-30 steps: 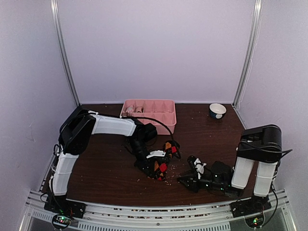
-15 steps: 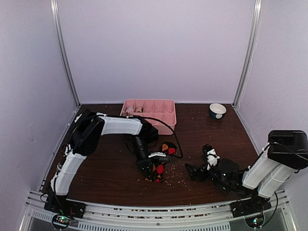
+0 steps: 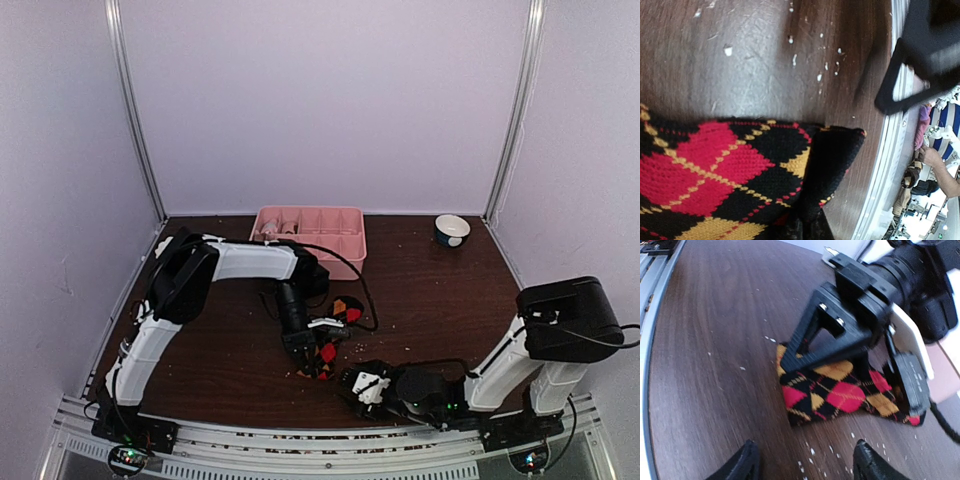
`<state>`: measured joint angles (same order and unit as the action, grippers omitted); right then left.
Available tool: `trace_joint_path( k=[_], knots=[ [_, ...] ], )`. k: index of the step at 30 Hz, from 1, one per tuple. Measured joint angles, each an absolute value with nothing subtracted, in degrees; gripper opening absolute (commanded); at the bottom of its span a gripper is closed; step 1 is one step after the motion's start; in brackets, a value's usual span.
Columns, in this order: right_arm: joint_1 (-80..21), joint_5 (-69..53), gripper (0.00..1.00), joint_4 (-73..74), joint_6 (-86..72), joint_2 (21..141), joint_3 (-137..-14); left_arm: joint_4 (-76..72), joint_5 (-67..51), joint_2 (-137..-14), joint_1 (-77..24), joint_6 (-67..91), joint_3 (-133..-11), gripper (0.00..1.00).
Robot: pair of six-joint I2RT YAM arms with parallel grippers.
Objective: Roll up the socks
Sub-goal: Roll the sock at the center of the board.
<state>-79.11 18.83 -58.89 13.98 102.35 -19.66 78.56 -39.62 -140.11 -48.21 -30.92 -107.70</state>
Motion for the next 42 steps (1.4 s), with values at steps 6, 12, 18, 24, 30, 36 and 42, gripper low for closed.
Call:
trace_joint_path(
  k=[6,12,18,24,30,36,42],
  knots=[
    [-76.16,9.93,0.39,-52.82,19.22,106.43,-29.15,79.22,-39.68,-140.57,-48.18,-30.96,-108.33,0.00],
    [-72.40,3.77,0.34,-47.20,21.41,109.38,-34.59,79.24,-40.01,-140.57,-48.07,-31.75,-108.12,0.00],
    [-71.09,0.97,0.12,-44.60,22.85,109.93,-36.62,79.96,-41.21,-140.51,-47.86,-32.73,-106.74,0.00],
    [-70.48,-1.74,0.00,-42.70,22.48,109.93,-37.23,79.92,-41.76,-140.11,-47.66,-33.58,-105.65,0.22],
    [-69.95,-3.64,0.00,-43.44,19.42,109.93,-36.62,72.90,-41.80,-130.39,-47.24,-32.23,-95.39,0.98],
    [-67.11,-10.04,0.00,-45.15,12.19,110.37,-35.83,52.01,-27.44,-112.09,-46.15,-31.33,-77.21,0.98],
    [-64.12,-16.82,0.00,-49.01,5.45,112.22,-35.16,39.40,-12.38,-99.15,-44.01,-28.91,-67.40,0.98]
  ],
)
